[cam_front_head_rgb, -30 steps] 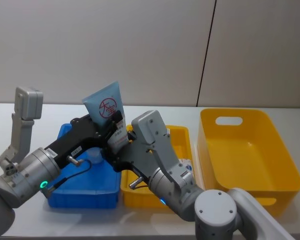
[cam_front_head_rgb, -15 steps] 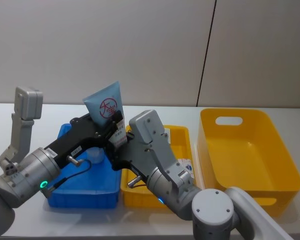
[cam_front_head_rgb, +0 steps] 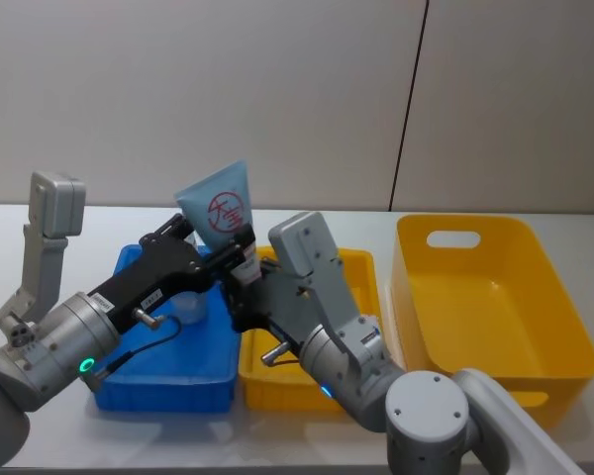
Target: Bimanual collaborative sorting of washing and personal care products
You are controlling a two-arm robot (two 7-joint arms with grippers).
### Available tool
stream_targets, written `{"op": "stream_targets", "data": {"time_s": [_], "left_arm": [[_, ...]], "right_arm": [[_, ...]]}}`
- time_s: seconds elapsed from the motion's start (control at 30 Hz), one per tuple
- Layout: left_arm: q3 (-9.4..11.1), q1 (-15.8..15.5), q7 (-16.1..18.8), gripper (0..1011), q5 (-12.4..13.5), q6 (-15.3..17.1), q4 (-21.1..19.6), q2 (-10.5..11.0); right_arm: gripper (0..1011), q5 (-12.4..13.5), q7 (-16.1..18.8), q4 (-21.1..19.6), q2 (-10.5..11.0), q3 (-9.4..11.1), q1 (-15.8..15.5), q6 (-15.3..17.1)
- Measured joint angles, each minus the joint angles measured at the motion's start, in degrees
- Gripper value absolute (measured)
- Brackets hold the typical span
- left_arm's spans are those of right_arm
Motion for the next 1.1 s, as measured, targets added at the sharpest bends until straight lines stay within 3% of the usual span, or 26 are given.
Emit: {"op": "stream_targets", "data": {"time_s": [0.3, 0.57, 1.1], "left_arm": [[0.0, 0.0, 0.0, 1000, 0.0, 0.0, 0.0, 0.0], [0.0, 0.0, 0.0, 1001, 0.0, 0.0, 0.0, 0.0], [0.0, 0.0, 0.0, 1002, 0.0, 0.0, 0.0, 0.0]], "right_arm": [[206, -0.7, -3.0, -0.1, -0.2, 2.5, -0.2, 0.4], [206, -1.3, -6.0, -0.1, 0.1, 5.4, -0.5, 0.6], [195, -2.4, -13.1, -3.5, 2.1, 13.4, -3.2, 2.3]]}}
